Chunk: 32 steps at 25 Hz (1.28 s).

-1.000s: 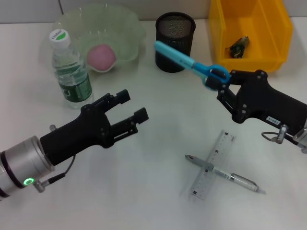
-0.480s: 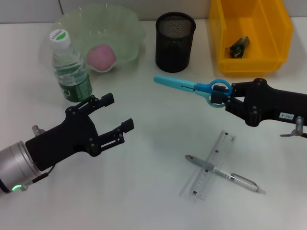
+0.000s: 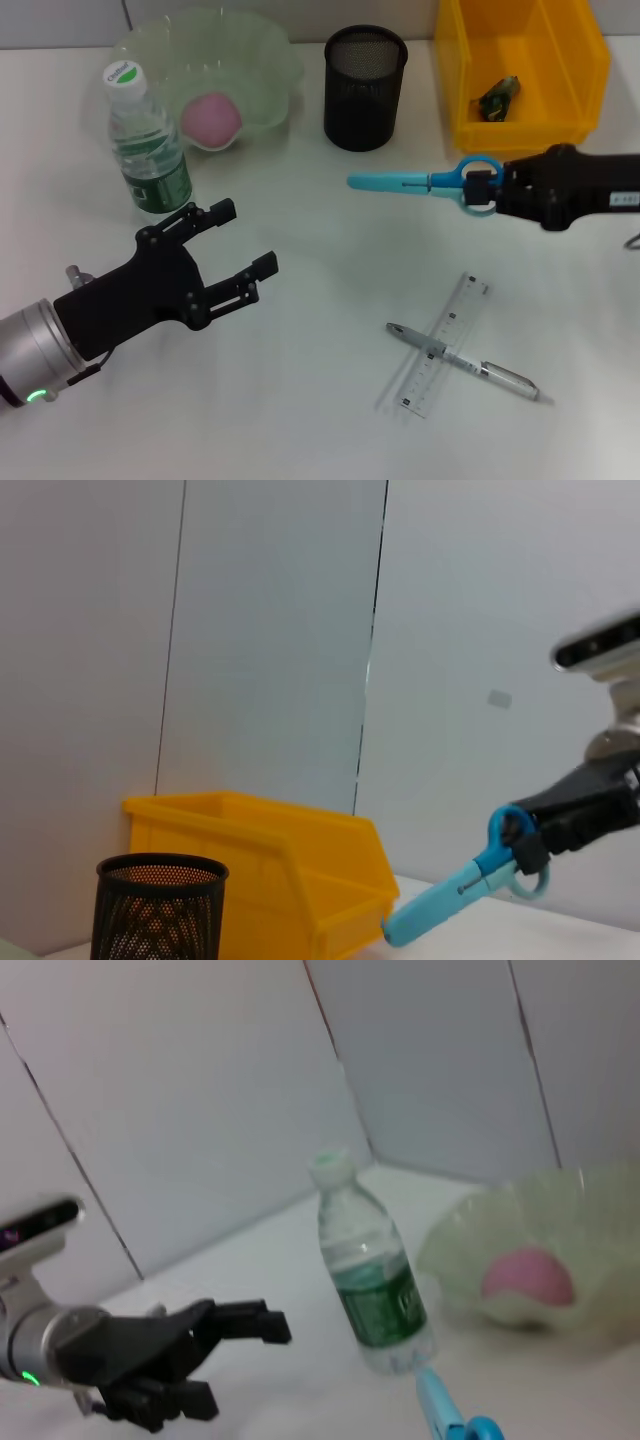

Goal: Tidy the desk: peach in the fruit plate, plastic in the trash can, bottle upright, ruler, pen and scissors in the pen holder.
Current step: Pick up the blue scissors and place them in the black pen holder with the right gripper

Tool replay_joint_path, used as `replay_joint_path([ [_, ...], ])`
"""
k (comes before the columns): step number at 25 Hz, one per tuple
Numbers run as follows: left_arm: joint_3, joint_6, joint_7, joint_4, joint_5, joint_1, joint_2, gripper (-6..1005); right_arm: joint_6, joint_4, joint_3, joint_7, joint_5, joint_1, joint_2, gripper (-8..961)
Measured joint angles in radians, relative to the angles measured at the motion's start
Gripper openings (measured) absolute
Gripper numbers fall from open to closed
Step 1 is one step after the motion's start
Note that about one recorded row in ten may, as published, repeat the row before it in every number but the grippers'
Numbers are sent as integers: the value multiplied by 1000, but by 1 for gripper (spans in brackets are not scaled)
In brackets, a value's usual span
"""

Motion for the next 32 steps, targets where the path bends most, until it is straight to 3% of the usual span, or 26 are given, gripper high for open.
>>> replay_joint_path([
  [7,0,0,36,-14,-1,0,-3,812,-43,-208,0,289,-123,85,-24,82],
  [9,0,-1,38,-15,-2,0,-4,812,-54,-295,0,412,-195,138,-37,82],
  [14,-1,-7,38,-17,-5,0,-5,812,-69,-352,0,540,-311,239,-60,83],
  [22,-8,-30,38,-28,-9,0,-6,812,-7,-352,-9,653,-481,384,-64,82],
  [27,-11,-36,38,-31,-13,2,-5,812,78,-341,-86,718,-529,417,-61,82],
  [32,-11,-39,38,-40,-14,1,-5,812,167,-245,-145,725,-532,449,-58,83],
])
